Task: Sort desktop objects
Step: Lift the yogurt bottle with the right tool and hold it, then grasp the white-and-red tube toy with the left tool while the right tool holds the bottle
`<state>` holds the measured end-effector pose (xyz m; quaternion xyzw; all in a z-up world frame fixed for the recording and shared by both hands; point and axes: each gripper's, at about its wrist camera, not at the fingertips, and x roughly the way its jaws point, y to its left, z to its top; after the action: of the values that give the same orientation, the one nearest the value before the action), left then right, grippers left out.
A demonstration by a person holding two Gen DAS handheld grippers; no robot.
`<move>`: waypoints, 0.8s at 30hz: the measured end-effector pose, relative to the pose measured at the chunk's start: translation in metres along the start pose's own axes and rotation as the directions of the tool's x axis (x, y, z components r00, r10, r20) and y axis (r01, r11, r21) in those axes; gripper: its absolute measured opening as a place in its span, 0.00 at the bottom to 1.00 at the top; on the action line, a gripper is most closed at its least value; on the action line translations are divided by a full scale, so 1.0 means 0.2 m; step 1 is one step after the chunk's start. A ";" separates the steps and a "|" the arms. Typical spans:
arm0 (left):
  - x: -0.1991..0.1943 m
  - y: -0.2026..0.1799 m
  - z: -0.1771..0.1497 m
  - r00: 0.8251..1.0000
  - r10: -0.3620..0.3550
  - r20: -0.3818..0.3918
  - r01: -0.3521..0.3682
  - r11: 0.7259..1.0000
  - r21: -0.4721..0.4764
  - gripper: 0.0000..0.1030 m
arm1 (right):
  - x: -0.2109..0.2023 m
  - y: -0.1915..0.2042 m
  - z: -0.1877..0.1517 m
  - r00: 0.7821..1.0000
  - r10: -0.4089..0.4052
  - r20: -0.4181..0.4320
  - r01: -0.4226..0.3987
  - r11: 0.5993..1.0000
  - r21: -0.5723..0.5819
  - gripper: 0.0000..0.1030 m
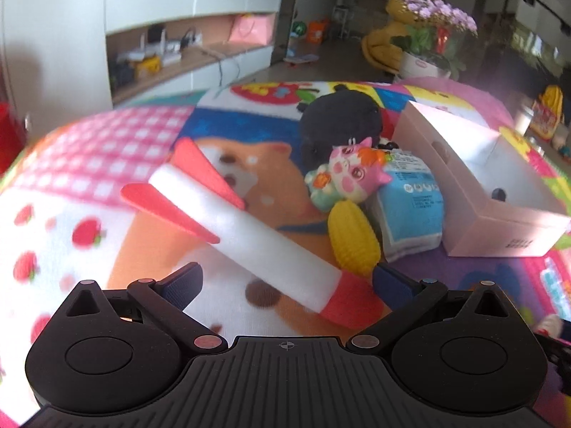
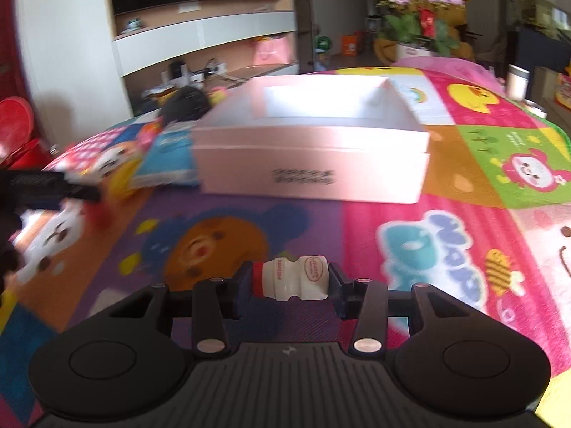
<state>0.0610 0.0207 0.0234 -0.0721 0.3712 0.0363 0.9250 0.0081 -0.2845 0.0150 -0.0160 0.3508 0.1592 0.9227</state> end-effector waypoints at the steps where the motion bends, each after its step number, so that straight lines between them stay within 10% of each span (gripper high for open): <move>1: 0.01 -0.01 0.01 1.000 0.003 -0.002 -0.003 1.000 0.008 1.00 | -0.01 0.03 -0.01 1.000 0.011 0.001 -0.011 1.000 -0.011 0.42; 14: 0.12 -0.05 0.10 1.000 0.002 -0.018 -0.002 1.000 0.003 1.00 | 0.01 0.05 0.03 0.984 -0.151 0.091 0.154 0.988 -0.029 0.44; 24: 0.01 0.04 -0.05 0.999 -0.039 -0.036 0.044 0.986 0.162 1.00 | -0.01 -0.21 0.06 0.939 -0.324 0.115 0.315 0.945 0.090 0.70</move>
<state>0.0539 0.0264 0.0143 -0.0048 0.3863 -0.0145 0.9222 0.0270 -0.3234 0.0226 -0.0303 0.2888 -0.0044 0.9569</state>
